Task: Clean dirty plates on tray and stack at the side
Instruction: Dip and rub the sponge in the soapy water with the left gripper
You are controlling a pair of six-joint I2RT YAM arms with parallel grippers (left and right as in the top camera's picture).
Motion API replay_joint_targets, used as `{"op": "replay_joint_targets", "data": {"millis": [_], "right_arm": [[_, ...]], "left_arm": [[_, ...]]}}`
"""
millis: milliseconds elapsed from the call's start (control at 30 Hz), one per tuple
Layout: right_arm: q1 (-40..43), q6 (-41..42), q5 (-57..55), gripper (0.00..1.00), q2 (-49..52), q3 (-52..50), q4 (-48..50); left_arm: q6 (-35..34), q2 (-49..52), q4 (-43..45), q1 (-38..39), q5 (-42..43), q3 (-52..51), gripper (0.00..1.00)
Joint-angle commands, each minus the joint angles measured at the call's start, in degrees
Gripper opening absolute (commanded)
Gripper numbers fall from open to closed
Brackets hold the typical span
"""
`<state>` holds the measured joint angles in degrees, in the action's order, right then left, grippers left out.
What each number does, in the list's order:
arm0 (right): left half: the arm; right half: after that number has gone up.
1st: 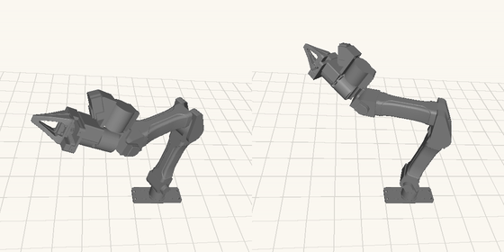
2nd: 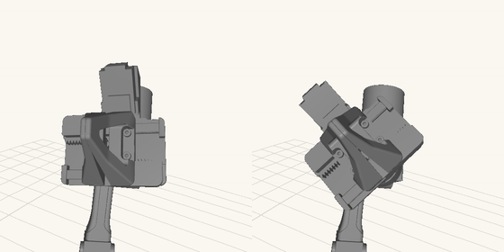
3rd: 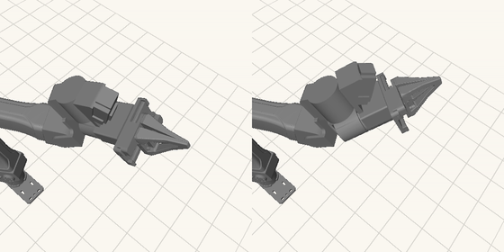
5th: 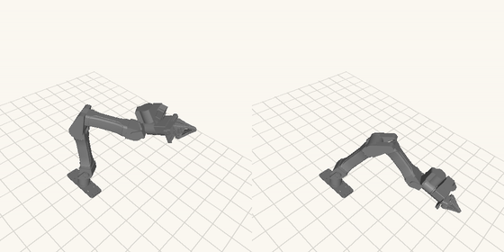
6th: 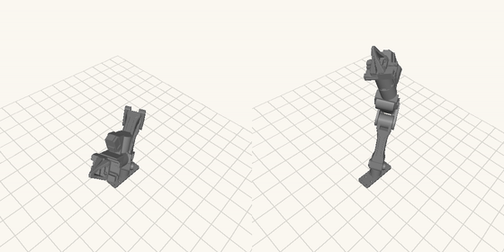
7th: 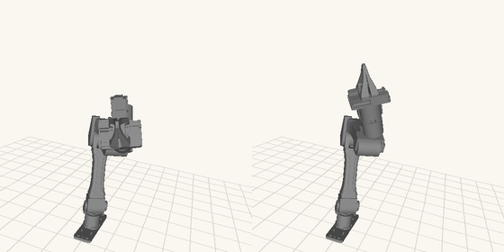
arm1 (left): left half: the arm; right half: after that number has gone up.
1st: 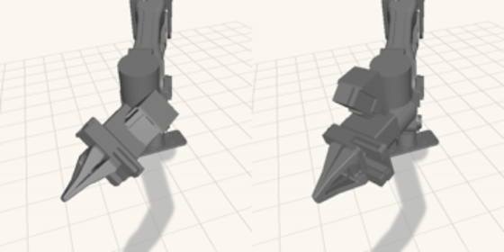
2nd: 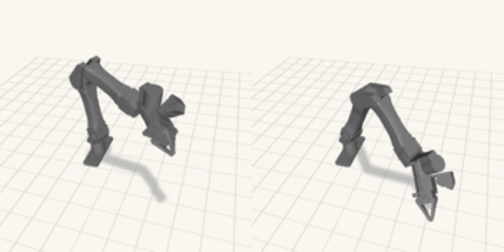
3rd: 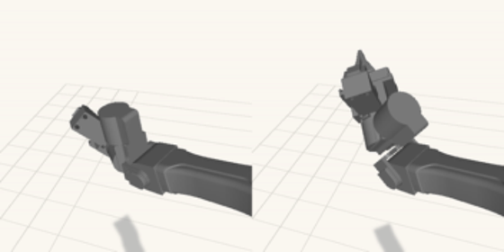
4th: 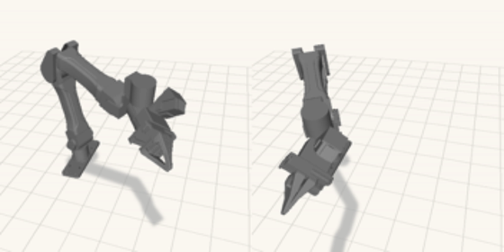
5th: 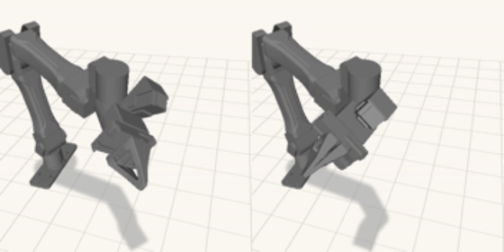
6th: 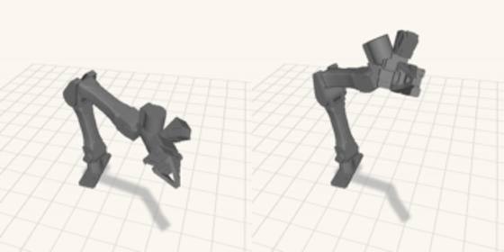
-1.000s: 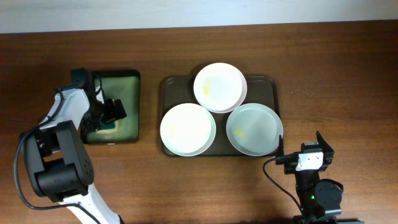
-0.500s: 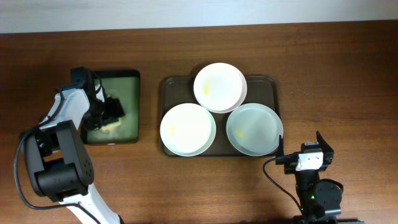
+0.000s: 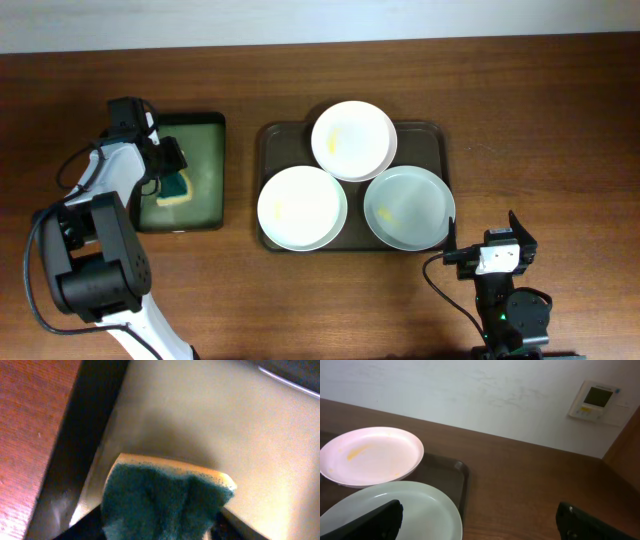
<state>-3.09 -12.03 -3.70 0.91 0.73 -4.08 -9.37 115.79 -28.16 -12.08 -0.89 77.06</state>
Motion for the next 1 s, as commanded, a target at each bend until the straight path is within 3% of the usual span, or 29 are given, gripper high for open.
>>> {"op": "replay_joint_targets", "data": {"millis": [0, 67, 100, 133, 167, 200, 433, 467, 600, 633, 667, 700, 733, 767, 800, 967], "right_arm": [[-0.22, 0.04, -1.07, 0.98, -0.44, -0.42, -0.2], [-0.22, 0.04, -1.07, 0.98, -0.44, -0.42, -0.17], [-0.22, 0.04, -1.05, 0.98, -0.44, -0.42, -0.2], [-0.22, 0.04, -1.07, 0.98, -0.44, -0.42, -0.17], [-0.22, 0.04, -1.05, 0.98, -0.44, -0.42, -0.17], [-0.22, 0.04, -1.05, 0.98, -0.44, -0.42, -0.2], [-0.22, 0.04, -1.07, 0.98, -0.44, -0.42, -0.2], [-0.22, 0.04, -1.05, 0.98, -0.44, -0.42, -0.17], [-0.22, 0.04, -1.07, 0.98, -0.44, -0.42, -0.2], [-0.22, 0.02, -1.05, 0.98, -0.44, -0.42, -0.2], [-0.22, 0.04, -1.05, 0.98, -0.44, -0.42, -0.2], [-0.22, 0.04, -1.05, 0.98, -0.44, -0.42, -0.17], [-0.22, 0.04, -1.07, 0.98, -0.44, -0.42, -0.17], [-0.22, 0.04, -1.05, 0.98, -0.44, -0.42, -0.2], [-0.22, 0.04, -1.05, 0.98, -0.44, -0.42, -0.17], [-0.22, 0.04, -1.07, 0.98, -0.44, -0.42, -0.17]], "left_arm": [[0.07, 1.11, 0.5, -0.26, -0.44, -0.2, 0.17], [0.07, 1.11, 0.48, -0.26, -0.42, -0.2, 0.06], [0.07, 1.09, -0.02, -0.26, -0.39, -0.17, 0.05], [0.04, 1.07, -1.4, -0.26, -0.33, -0.04, 0.11], [0.04, 1.03, -3.74, -0.24, 0.57, 0.37, 0.64], [0.07, 0.98, -6.25, -0.24, 2.27, 0.92, 0.99], [0.02, 0.98, -22.1, -0.26, 7.13, 2.56, 1.0], [0.04, 0.98, -22.27, -0.26, 7.1, 2.56, 0.93], [0.02, 0.98, -20.57, -0.26, 5.38, 2.56, 0.11], [0.02, 0.98, -20.28, -0.26, 4.96, 2.56, 0.0], [0.02, 0.98, -19.93, -0.26, 4.92, 2.56, 0.0], [0.04, 0.98, -19.74, -0.26, 4.92, 2.56, 0.05], [0.04, 0.98, -19.39, -0.26, 4.85, 2.56, 0.4], [0.04, 0.98, -18.84, -0.26, 4.13, 2.56, 0.93], [0.04, 0.98, -17.66, -0.26, 2.21, 2.56, 0.99], [0.07, 0.98, -12.74, -0.26, -3.45, 2.56, 0.99]]}}
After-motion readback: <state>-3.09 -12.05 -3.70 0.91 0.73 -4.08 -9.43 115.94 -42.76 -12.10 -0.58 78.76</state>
